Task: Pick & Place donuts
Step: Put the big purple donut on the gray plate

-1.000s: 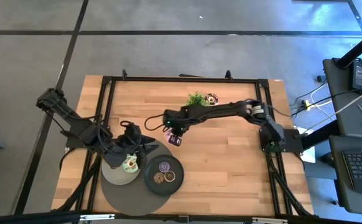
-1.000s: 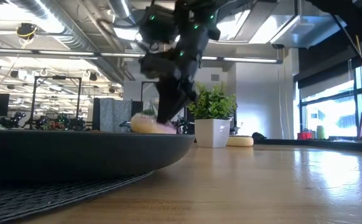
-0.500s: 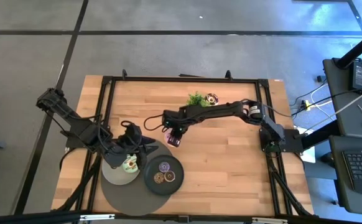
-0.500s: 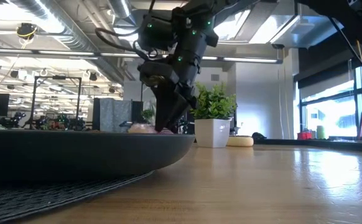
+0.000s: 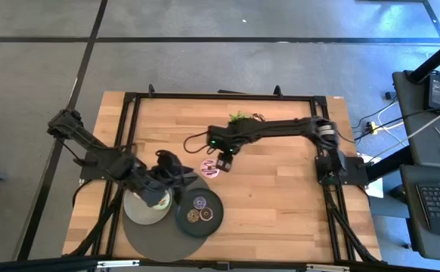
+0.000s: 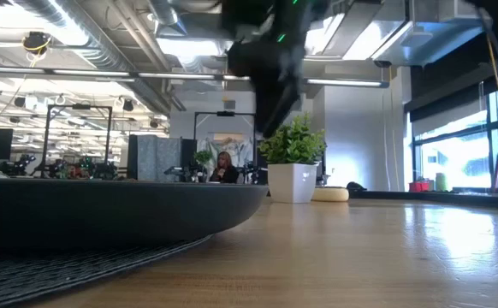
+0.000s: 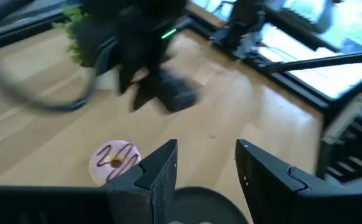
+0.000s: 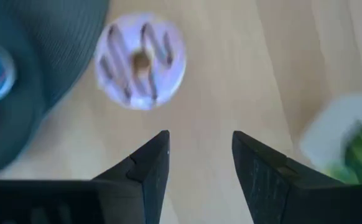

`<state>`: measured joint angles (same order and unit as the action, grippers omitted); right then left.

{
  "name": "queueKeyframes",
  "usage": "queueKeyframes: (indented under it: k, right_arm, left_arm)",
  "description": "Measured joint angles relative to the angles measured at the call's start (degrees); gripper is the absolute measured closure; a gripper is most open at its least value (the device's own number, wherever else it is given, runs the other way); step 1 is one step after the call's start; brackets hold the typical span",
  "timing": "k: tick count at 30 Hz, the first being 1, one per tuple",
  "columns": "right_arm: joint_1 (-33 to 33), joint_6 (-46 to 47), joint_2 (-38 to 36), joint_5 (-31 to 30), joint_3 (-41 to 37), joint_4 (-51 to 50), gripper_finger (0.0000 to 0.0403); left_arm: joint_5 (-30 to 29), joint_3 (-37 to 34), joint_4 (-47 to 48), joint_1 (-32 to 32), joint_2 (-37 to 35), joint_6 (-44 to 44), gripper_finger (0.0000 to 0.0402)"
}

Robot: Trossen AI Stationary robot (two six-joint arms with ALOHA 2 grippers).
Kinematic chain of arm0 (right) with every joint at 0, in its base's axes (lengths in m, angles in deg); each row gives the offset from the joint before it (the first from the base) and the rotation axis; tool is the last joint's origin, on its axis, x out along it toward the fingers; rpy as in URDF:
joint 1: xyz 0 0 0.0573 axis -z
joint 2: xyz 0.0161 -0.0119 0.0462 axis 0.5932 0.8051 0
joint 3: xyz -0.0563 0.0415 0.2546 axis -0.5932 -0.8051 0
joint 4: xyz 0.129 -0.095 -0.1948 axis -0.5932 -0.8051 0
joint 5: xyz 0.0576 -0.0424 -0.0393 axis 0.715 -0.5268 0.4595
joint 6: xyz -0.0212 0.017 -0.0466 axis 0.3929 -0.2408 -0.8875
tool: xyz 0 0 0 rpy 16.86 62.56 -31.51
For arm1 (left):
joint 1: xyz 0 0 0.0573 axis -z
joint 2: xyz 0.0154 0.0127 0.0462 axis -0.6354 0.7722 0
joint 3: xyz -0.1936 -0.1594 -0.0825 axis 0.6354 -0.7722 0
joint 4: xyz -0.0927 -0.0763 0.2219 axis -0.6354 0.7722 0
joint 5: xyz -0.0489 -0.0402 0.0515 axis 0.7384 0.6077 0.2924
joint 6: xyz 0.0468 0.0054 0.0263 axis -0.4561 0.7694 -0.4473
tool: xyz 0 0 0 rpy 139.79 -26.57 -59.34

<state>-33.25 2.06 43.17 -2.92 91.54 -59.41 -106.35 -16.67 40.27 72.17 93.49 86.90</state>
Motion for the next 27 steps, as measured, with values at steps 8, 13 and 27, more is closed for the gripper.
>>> queueKeyframes:
  k: [8, 13, 27]
  right_arm:
    - [-4.7, 3.4, -19.8, -0.2, -17.3, 1.3, 0.0227]
    - [-7.5, 9.4, -34.4, -0.3, -31.9, 7.2, 0.0227]
    - [-8.8, 24.2, -54.9, -3.3, -52.9, 23.6, 0.0227]
  left_arm:
    - [2.8, 0.0, -0.4, -4.6, 6.8, 0.2, 0.0245]
    - [3.3, 0.0, -0.6, -8.7, 9.8, 2.3, 0.0245]
    - [20.5, 0.0, 0.4, -23.5, 19.4, 10.0, 0.0204]
